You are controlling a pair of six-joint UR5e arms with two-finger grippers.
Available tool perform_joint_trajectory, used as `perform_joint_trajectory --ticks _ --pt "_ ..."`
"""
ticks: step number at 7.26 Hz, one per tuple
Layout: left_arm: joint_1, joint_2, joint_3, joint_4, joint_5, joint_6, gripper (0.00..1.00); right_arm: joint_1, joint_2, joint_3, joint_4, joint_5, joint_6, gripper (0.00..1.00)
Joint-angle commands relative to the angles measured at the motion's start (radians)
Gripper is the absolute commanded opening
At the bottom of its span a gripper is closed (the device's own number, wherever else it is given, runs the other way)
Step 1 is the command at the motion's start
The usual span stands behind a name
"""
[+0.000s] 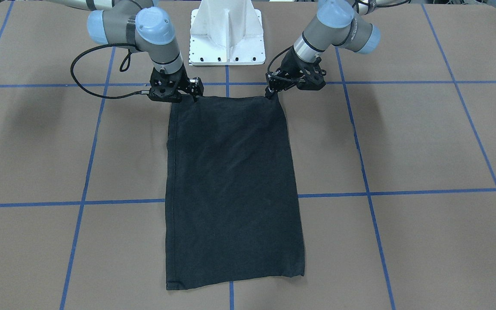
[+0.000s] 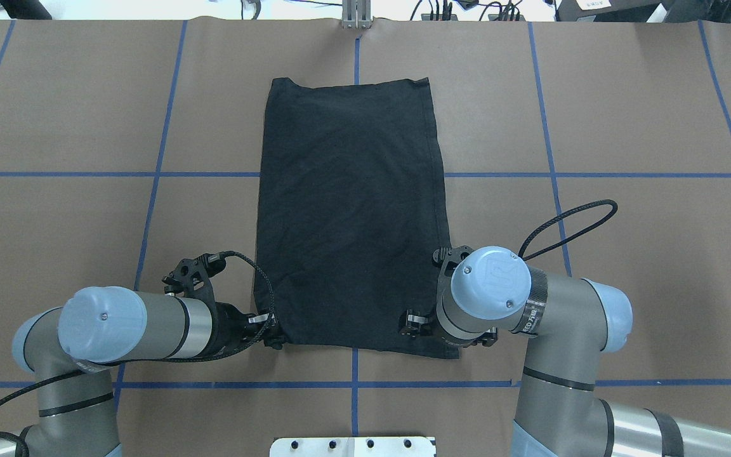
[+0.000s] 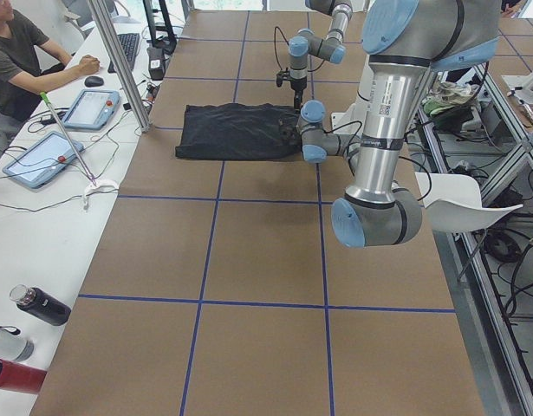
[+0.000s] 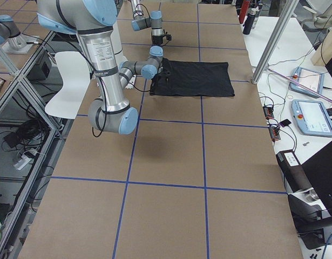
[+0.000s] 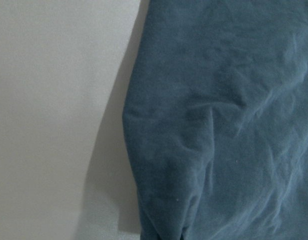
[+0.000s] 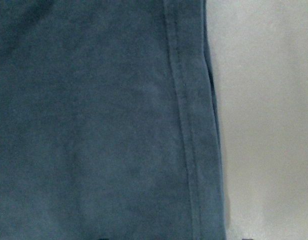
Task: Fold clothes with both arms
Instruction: 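Grasp the shirt's near edge with both grippers and hold it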
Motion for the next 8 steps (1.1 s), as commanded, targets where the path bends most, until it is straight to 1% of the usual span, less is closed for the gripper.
perform_joint_trajectory --ticks 1,2,4,8 --pt "0.0 0.0 0.0 0.0 0.0 0.0 0.0 -0.001 -0.004 -0.011 0.004 0.002 -0.001 0.87" --pt "0.0 0.0 0.0 0.0 0.0 0.0 0.0 -0.001 -0.002 -0.009 0.004 0.004 -0.001 0.86" --pt "0.0 0.0 0.0 0.0 0.0 0.0 0.0 -0.001 0.001 -0.008 0.006 0.004 0.007 0.8" --pt "0.0 0.0 0.002 0.0 0.002 0.0 0.0 -0.001 0.001 -0.008 0.006 0.002 0.013 0.78"
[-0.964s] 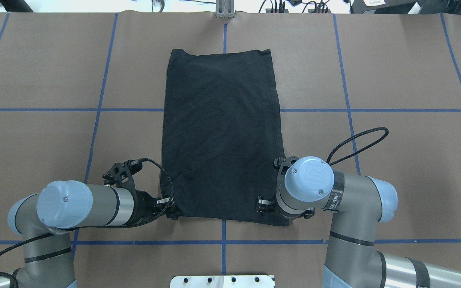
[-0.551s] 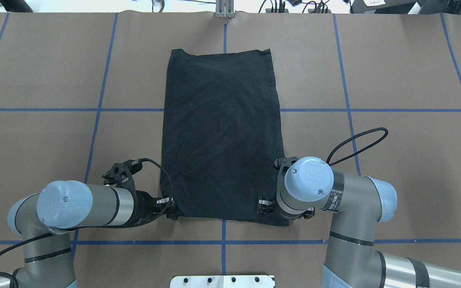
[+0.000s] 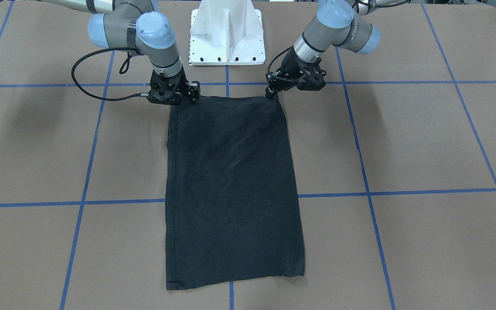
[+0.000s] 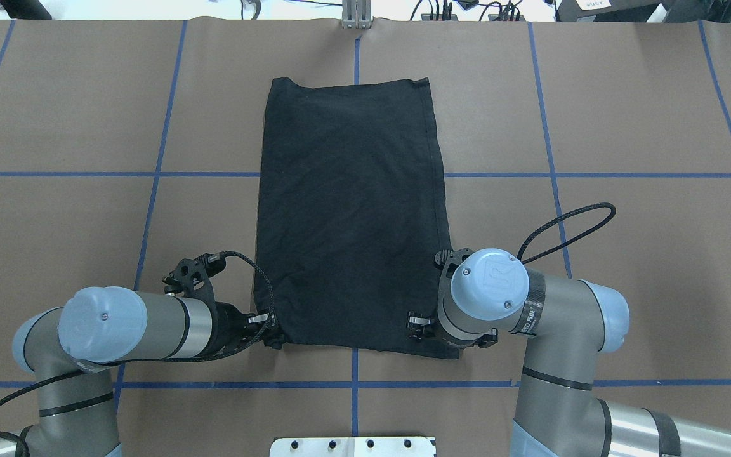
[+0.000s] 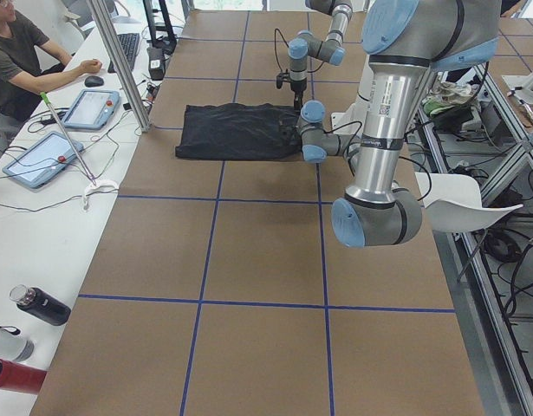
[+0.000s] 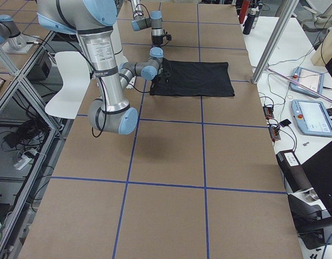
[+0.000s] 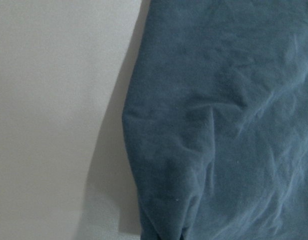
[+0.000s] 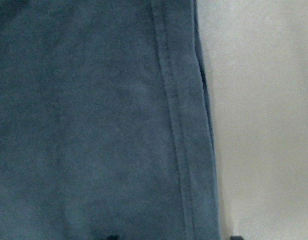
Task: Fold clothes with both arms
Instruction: 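Grasp the shirt's near edge with both grippers and hold it, then adjust both grippers' grip on the black shirt's two near corners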
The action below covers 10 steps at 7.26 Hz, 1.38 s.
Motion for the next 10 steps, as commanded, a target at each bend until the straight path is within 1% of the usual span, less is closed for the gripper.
perform_joint_trajectory --ticks 1,3,5,6,8,10 --pt "-0.002 0.0 0.0 0.0 0.001 0.0 0.0 -0.002 0.001 0.0 0.0 -0.001 0.001 0.77" --pt "-0.002 0.0 0.0 0.0 0.001 0.0 0.0 -0.003 0.0 0.0 0.0 -0.001 0.001 0.76" --pt "-0.002 0.0 0.0 0.0 0.001 0.0 0.0 -0.005 0.0 0.002 0.002 -0.002 0.002 0.72" --pt "-0.002 0.0 0.0 0.0 0.001 0.0 0.0 -0.005 0.0 0.003 0.002 -0.002 0.002 0.67" --pt "-0.002 0.0 0.0 0.0 0.001 0.0 0.0 -0.005 -0.002 0.005 0.002 -0.002 0.001 0.37" --pt "-0.003 0.0 0.0 0.0 0.001 0.0 0.0 -0.005 0.0 0.008 0.002 -0.002 0.001 0.18"
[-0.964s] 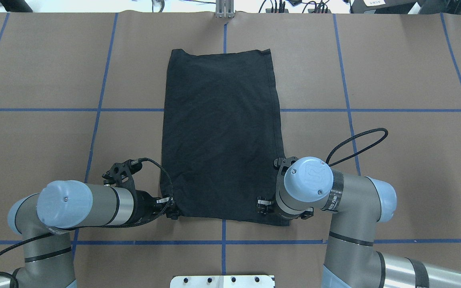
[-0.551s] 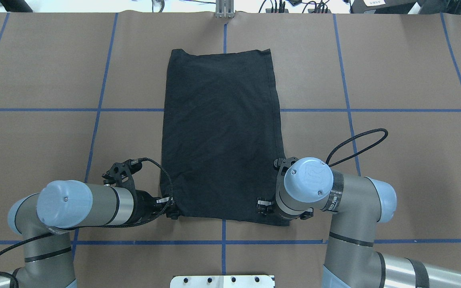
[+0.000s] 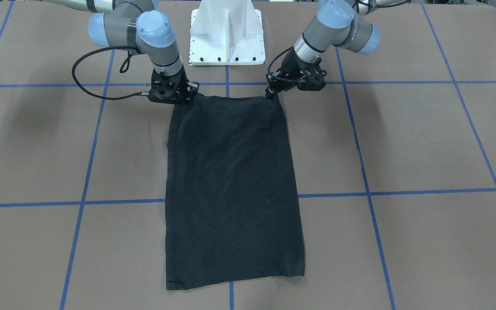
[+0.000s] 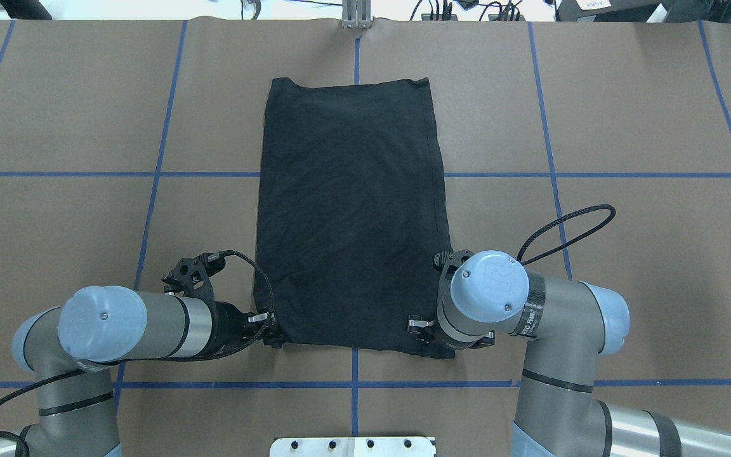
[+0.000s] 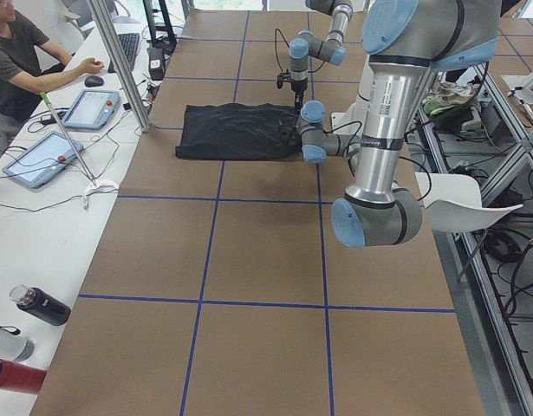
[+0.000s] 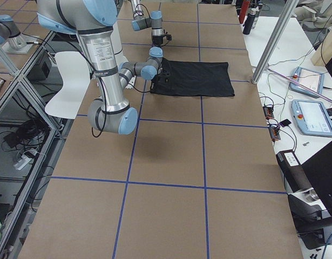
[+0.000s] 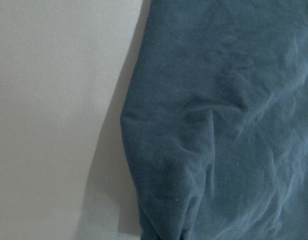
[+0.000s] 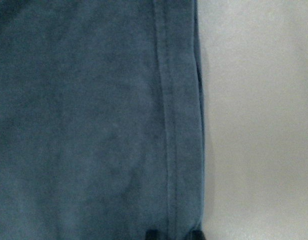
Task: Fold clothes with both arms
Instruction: 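Adjust both grippers' grip on the black shirt's two near corners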
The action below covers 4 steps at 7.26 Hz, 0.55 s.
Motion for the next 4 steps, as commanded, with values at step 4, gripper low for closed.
perform_joint_trajectory --ticks 4 --pt "-0.001 0.0 0.0 0.0 0.0 0.0 0.0 -0.003 0.006 0.005 0.0 -0.004 0.0 0.0"
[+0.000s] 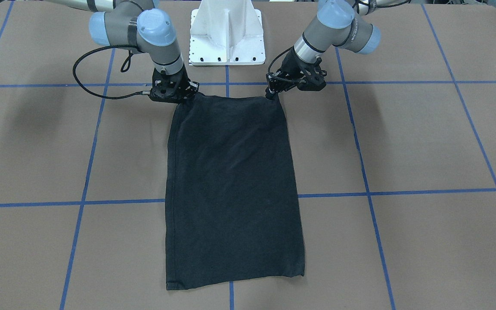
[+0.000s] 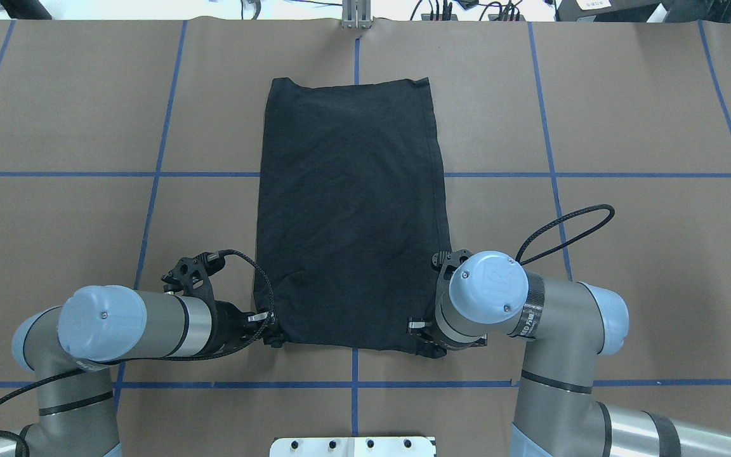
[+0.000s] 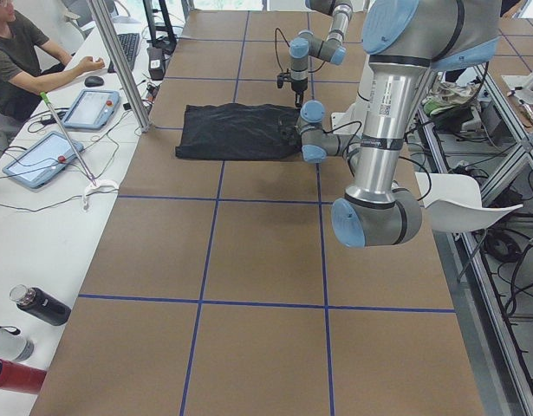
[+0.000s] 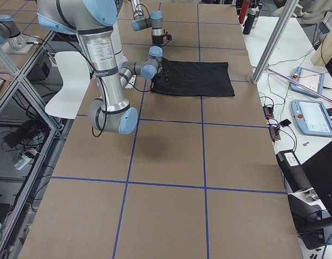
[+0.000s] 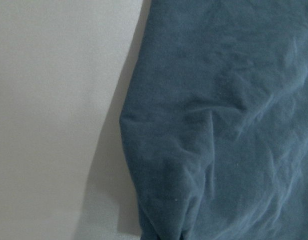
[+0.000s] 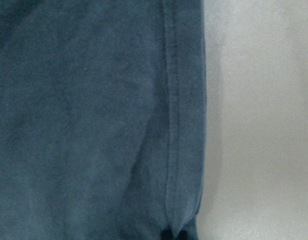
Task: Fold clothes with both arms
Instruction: 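Adjust both grippers' grip on the black shirt's two near corners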
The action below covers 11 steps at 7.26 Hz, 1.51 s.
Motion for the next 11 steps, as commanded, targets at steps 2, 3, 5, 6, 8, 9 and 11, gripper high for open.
perform_joint_trajectory --ticks 2,3,5,6,8,9,11 --pt "-0.015 -0.002 -0.012 0.0 -0.003 0.0 0.0 0.004 -0.008 0.029 0.0 0.012 -0.015 0.0" --pt "-0.026 0.0 -0.035 0.0 -0.008 0.0 0.0 0.005 -0.026 0.055 0.0 0.03 -0.018 0.0" --pt "-0.031 0.003 -0.044 0.002 -0.009 0.002 0.0 0.005 -0.056 0.09 0.008 0.05 -0.032 0.0" --pt "-0.031 0.003 -0.041 0.002 -0.009 0.002 0.0 0.007 -0.091 0.084 0.122 0.043 -0.015 0.0" --pt "-0.028 0.002 -0.037 0.002 -0.011 0.0 0.0 0.007 -0.16 0.034 0.363 0.047 0.052 0.0" --pt "-0.028 0.002 -0.038 0.002 -0.011 0.0 0.0 0.01 -0.157 0.02 0.374 0.046 0.054 0.0" --pt "-0.026 0.0 -0.037 0.002 -0.011 0.0 0.0 0.027 -0.149 0.018 0.376 0.05 0.054 0.0"
